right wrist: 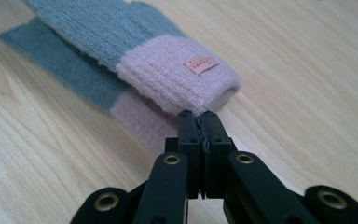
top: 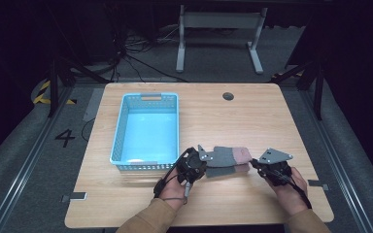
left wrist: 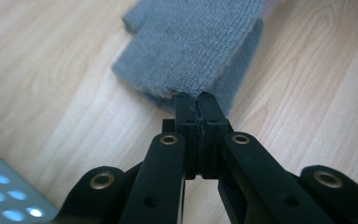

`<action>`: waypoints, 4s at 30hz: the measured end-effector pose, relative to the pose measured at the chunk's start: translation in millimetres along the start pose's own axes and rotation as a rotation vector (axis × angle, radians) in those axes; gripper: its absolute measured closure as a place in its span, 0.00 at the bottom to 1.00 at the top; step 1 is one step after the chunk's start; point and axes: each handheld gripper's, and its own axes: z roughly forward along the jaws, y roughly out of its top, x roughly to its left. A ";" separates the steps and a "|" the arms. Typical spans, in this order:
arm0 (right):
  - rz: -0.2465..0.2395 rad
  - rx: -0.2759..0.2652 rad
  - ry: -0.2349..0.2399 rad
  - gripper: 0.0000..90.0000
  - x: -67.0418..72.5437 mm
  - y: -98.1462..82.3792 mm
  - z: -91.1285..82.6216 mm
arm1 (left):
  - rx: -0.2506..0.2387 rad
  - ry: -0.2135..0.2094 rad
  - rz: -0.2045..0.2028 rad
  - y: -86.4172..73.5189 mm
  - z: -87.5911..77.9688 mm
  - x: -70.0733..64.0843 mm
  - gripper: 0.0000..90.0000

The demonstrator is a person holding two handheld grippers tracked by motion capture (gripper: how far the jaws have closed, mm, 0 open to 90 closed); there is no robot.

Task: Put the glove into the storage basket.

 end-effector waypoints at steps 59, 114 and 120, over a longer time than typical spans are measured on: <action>0.304 -0.010 0.129 0.55 -44.6 -31.1 -13.2 | -0.075 -0.098 -0.109 48.3 12.7 8.4 0.41; 0.296 -0.025 0.147 0.56 -40.8 -28.2 -14.9 | 0.026 0.003 -0.050 51.6 71.5 -17.6 0.52; 0.297 -0.024 0.146 0.56 -41.2 -28.6 -15.0 | 0.006 -0.018 -0.040 49.4 70.2 -19.8 0.69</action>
